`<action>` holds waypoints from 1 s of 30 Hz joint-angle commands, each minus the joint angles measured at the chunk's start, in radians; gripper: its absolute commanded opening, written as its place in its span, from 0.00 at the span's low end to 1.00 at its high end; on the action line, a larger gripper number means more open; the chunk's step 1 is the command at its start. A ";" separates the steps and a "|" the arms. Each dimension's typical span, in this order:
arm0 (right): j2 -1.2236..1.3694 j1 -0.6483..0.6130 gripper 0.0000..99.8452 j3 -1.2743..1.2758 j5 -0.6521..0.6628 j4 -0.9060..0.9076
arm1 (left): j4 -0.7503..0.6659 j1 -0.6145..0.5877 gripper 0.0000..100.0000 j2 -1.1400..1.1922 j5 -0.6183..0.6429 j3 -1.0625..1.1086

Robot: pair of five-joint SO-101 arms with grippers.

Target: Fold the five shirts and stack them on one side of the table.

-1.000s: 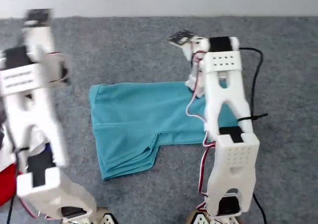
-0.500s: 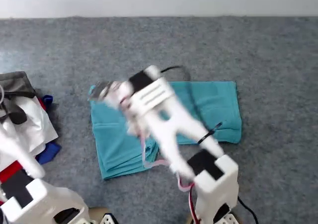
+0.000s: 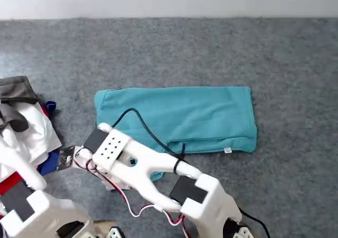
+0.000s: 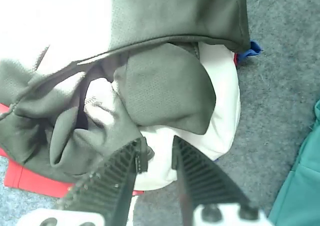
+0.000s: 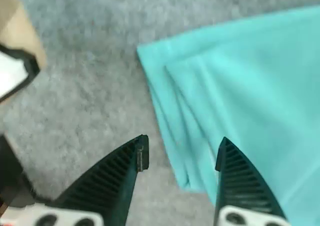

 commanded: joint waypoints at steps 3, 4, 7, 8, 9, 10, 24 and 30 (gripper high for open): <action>0.073 -0.022 0.23 -0.003 -0.014 -0.088 | 0.011 -0.005 0.10 -0.051 -0.011 -0.004; 0.094 -0.021 0.23 -0.003 -0.014 -0.096 | 0.012 -0.005 0.10 -0.052 -0.009 -0.004; 0.157 -0.019 0.23 -0.003 -0.014 -0.102 | 0.015 0.000 0.10 -0.058 -0.009 -0.004; 0.176 -0.019 0.23 -0.003 -0.014 -0.104 | 0.015 0.002 0.10 -0.058 -0.009 -0.005; 0.193 -0.019 0.22 -0.003 -0.014 -0.104 | 0.015 0.002 0.10 -0.058 -0.009 -0.007; 0.205 -0.019 0.21 -0.003 -0.014 -0.104 | 0.015 0.002 0.10 -0.058 -0.009 -0.008; 0.122 0.087 0.01 -0.103 -0.006 -0.091 | 0.015 0.002 0.10 -0.058 -0.008 -0.005; 0.076 0.199 0.01 -0.292 0.051 -0.051 | 0.014 0.003 0.10 -0.058 -0.006 -0.005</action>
